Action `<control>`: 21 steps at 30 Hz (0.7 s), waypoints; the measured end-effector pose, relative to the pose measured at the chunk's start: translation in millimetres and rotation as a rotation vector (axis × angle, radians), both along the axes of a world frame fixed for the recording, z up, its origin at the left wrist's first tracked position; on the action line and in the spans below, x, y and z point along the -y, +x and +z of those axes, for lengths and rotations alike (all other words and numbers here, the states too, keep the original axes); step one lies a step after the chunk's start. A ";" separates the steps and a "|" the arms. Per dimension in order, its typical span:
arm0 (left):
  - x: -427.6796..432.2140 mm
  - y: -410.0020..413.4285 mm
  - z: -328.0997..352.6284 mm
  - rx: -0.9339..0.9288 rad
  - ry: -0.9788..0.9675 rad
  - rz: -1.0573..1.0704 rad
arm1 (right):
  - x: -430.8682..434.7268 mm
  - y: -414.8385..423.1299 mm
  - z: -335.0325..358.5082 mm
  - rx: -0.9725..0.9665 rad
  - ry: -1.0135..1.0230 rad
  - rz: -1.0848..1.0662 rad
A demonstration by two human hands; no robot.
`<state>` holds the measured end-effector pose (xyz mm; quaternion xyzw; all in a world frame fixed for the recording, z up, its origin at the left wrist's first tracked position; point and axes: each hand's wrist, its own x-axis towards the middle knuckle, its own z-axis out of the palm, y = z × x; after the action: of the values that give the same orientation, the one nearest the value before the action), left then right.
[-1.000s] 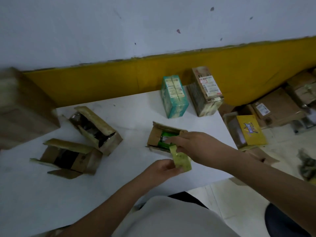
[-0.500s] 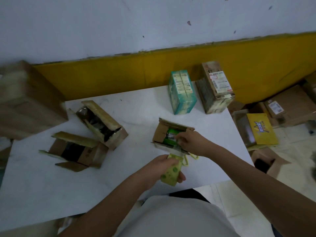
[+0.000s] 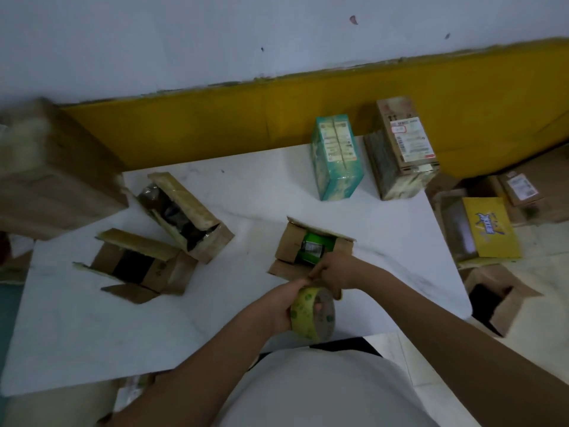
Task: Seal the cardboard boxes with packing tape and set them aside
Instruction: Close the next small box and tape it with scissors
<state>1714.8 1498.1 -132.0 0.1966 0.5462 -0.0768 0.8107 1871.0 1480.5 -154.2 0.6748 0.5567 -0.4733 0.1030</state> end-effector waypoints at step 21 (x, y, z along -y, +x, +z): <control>-10.0 10.7 -29.5 0.010 0.043 0.117 | 10.1 14.4 -5.9 -0.164 0.463 -0.115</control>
<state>1725.4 1508.1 -161.5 0.1822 0.5542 -0.0165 0.8121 1885.4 1470.4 -160.1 0.6703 0.6175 -0.3916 -0.1268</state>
